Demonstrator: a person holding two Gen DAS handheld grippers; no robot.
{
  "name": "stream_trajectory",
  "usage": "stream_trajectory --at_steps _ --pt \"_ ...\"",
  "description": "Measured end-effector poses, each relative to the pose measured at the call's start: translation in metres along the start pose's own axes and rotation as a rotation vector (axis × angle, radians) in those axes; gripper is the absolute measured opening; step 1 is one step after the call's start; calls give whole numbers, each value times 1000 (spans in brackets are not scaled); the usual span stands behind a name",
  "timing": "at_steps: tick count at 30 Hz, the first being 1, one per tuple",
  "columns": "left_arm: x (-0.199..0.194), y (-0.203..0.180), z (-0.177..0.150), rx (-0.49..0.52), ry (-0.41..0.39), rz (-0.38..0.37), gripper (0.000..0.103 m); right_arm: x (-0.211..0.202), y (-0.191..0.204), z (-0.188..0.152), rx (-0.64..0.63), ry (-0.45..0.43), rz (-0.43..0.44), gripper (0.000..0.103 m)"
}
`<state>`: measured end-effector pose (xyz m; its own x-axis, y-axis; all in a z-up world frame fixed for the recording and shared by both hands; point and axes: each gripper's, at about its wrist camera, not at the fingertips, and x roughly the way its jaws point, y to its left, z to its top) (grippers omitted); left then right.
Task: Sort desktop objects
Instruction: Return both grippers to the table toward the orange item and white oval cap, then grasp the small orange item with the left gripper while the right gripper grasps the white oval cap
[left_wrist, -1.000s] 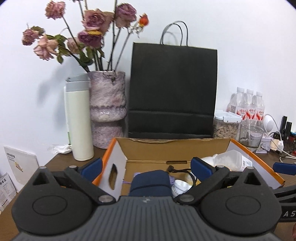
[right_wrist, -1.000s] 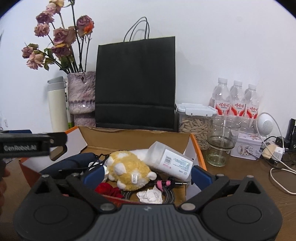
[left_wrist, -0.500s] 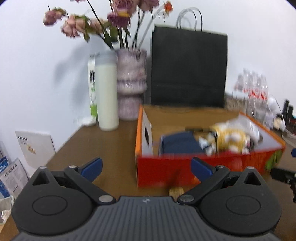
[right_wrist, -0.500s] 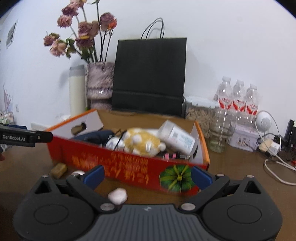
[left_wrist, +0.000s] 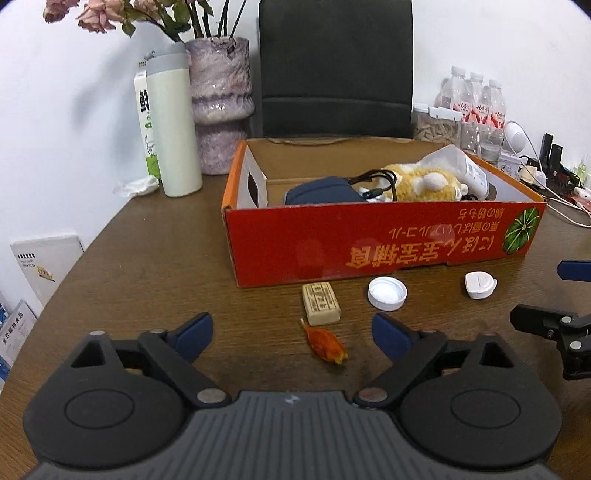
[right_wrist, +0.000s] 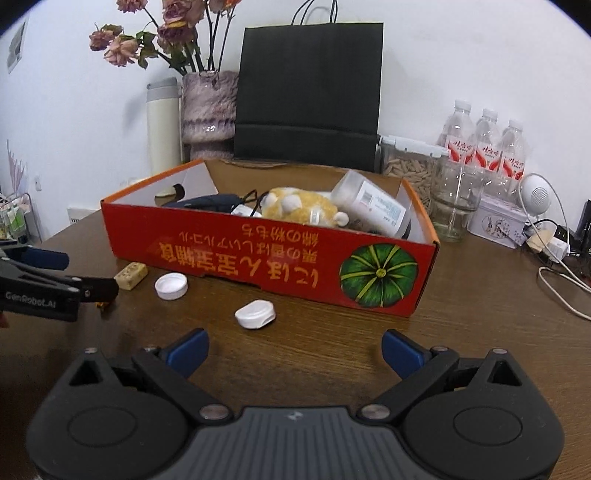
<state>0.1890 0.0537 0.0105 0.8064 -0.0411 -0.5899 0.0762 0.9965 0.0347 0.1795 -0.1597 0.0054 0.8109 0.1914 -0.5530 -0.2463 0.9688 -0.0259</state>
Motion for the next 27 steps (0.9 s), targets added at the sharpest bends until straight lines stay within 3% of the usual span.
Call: stream_trajectory --at_steps 9,13,20,27 --pt "6 0 -1 1 51 -53 42 4 -1 -1 6 18 1 100" --pt "6 1 -1 -5 50 -57 37 5 0 -1 9 23 3 100" --pt "7 4 0 -15 47 -76 14 13 4 1 26 46 20 100" --pt "5 6 1 -30 37 -87 14 26 9 9 43 57 9 98"
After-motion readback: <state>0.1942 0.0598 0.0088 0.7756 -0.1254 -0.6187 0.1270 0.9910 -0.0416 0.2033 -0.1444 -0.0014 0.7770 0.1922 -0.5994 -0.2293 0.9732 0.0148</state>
